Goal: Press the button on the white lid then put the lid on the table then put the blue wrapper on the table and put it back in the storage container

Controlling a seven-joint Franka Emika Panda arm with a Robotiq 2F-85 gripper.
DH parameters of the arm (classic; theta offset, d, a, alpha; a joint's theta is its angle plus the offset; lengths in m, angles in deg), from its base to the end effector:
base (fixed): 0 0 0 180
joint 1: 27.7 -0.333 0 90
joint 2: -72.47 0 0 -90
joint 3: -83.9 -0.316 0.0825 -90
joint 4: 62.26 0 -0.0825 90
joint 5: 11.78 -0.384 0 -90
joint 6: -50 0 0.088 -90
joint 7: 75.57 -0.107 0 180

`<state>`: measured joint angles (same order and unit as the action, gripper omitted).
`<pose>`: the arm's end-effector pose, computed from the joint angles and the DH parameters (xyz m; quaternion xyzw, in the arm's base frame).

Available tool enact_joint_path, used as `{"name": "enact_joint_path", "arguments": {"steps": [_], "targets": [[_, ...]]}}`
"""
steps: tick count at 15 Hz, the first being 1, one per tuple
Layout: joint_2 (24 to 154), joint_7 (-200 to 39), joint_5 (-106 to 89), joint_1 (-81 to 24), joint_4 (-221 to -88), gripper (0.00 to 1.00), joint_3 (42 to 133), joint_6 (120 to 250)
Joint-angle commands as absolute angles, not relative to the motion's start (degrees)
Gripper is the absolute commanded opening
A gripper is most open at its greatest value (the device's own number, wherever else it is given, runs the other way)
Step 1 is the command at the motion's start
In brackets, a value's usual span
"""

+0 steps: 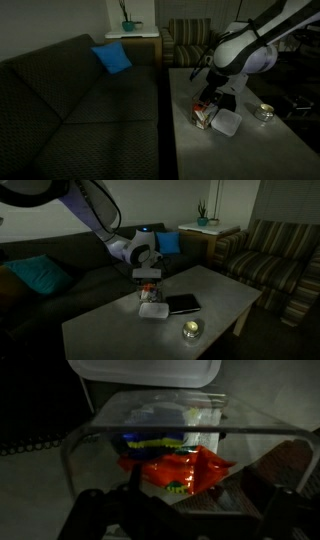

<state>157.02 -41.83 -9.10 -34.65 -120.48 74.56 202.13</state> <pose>0.7094 0.1640 -0.0599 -0.9247 -0.3650 -0.0967 0.0477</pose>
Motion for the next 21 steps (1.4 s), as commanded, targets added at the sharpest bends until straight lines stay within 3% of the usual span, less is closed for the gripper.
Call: {"name": "enact_joint_path", "arguments": {"steps": [1, 8, 13, 21], "targets": [[157.03, -42.13, -7.88, -32.99, -124.08, 1.0, 73.96, 209.18], [157.07, -34.74, -16.78, -29.96, -129.67, 1.0, 69.84, 222.33], [157.08, -26.07, -22.38, -28.51, -129.32, 1.0, 66.29, 219.44], [157.0, -24.01, -29.56, -33.05, -127.63, 1.0, 72.72, 214.85]]}}
